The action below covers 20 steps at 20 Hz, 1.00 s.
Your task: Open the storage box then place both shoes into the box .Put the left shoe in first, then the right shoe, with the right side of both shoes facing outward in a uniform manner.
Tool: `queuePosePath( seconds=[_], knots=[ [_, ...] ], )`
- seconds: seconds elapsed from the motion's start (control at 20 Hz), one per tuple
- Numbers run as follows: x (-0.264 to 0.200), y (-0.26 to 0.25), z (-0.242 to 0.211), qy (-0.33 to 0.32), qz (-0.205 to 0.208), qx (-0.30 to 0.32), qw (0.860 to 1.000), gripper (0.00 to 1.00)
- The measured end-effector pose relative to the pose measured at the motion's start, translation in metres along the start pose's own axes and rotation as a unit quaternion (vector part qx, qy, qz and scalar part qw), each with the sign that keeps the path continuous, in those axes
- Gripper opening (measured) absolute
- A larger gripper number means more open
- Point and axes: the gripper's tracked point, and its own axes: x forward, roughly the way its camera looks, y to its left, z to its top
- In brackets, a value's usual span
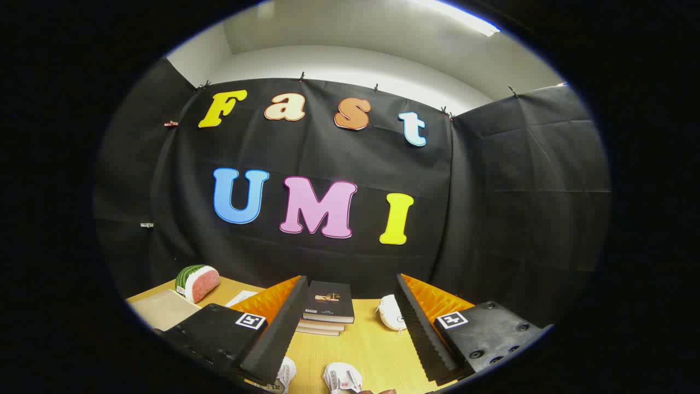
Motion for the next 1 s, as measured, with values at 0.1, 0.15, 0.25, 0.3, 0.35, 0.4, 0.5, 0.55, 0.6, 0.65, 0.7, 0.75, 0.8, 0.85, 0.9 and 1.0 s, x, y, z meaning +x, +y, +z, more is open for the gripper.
queuePosePath(
  seconds=[0.1,0.15,0.25,0.3,0.35,0.4,0.5,0.55,0.6,0.65,0.7,0.75,0.8,0.85,0.9,1.0],
  knots=[
    [-0.0002,0.0014,0.0007,-0.003,0.002,-0.002,1.000,0.97],
    [-0.0001,0.0034,0.0000,-0.002,0.003,-0.004,1.000,0.97],
    [0.0003,0.0054,-0.0016,0.001,0.006,-0.003,1.000,0.97],
    [0.0007,0.0063,-0.0017,0.001,0.007,-0.002,1.000,0.97],
    [0.0009,0.0068,-0.0019,0.002,0.008,-0.002,1.000,0.97],
    [0.0006,0.0069,-0.0026,0.003,0.009,-0.003,1.000,0.97],
    [0.0010,0.0081,-0.0017,0.002,0.010,-0.005,1.000,0.97],
    [0.0014,0.0083,-0.0010,0.002,0.010,-0.004,1.000,0.97],
    [0.0021,0.0076,-0.0008,0.001,0.010,-0.004,1.000,0.97],
    [0.0022,0.0077,-0.0016,0.002,0.009,-0.004,1.000,0.97],
    [0.0026,0.0074,-0.0024,0.003,0.009,-0.004,1.000,0.97],
    [0.0032,0.0070,-0.0032,0.004,0.008,-0.003,1.000,0.97],
    [0.0042,0.0070,-0.0040,0.005,0.008,-0.002,1.000,0.97],
    [0.0040,0.0074,-0.0043,0.006,0.009,-0.001,1.000,0.97],
    [0.0052,0.0078,-0.0051,0.007,0.011,0.000,1.000,0.97],
    [0.0062,0.0077,-0.0064,0.009,0.013,0.001,1.000,0.97]
  ],
)
